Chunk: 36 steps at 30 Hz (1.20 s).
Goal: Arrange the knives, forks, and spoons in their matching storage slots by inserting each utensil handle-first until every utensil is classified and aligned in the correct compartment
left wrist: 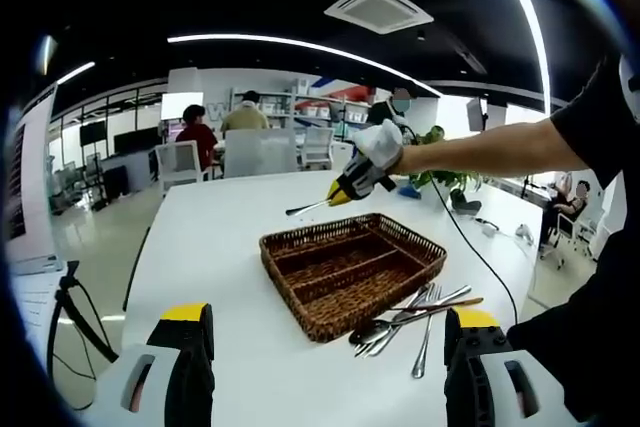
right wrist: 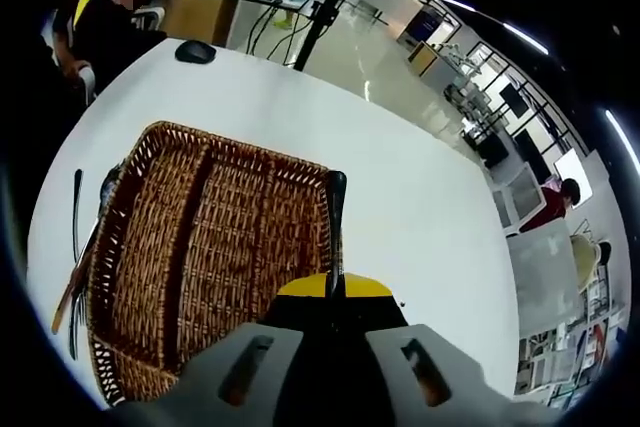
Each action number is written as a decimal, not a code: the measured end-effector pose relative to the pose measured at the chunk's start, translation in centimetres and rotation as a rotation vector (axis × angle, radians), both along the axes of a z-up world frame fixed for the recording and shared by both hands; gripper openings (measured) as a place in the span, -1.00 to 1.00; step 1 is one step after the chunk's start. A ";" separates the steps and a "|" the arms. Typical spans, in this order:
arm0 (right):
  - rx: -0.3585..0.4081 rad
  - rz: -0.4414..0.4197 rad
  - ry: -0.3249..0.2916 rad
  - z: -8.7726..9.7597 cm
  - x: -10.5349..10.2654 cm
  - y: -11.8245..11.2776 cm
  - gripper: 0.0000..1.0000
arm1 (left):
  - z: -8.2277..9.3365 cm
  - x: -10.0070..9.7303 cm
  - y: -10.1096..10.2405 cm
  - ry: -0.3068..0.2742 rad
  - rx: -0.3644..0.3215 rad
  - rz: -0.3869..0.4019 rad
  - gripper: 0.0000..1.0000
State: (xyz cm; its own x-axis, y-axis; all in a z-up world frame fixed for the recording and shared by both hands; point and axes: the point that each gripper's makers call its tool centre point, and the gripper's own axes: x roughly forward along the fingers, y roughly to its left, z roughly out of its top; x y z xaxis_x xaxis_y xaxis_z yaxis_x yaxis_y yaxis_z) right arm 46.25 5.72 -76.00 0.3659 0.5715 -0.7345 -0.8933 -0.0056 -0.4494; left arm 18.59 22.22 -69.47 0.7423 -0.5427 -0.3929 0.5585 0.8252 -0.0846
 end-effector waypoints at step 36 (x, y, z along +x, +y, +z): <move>-0.030 -0.031 0.104 -9.4 1.5 0.9 -1.00 | -2.4 1.3 0.8 0.036 0.017 0.027 1.00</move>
State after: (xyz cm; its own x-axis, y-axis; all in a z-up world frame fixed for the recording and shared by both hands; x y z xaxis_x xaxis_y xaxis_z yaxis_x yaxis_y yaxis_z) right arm 47.72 6.62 -85.41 0.3045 0.5379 -0.7861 -0.9349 0.0108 -0.3547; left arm 19.87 23.04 -71.85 0.7421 -0.5156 -0.4283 0.5328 0.8415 -0.0898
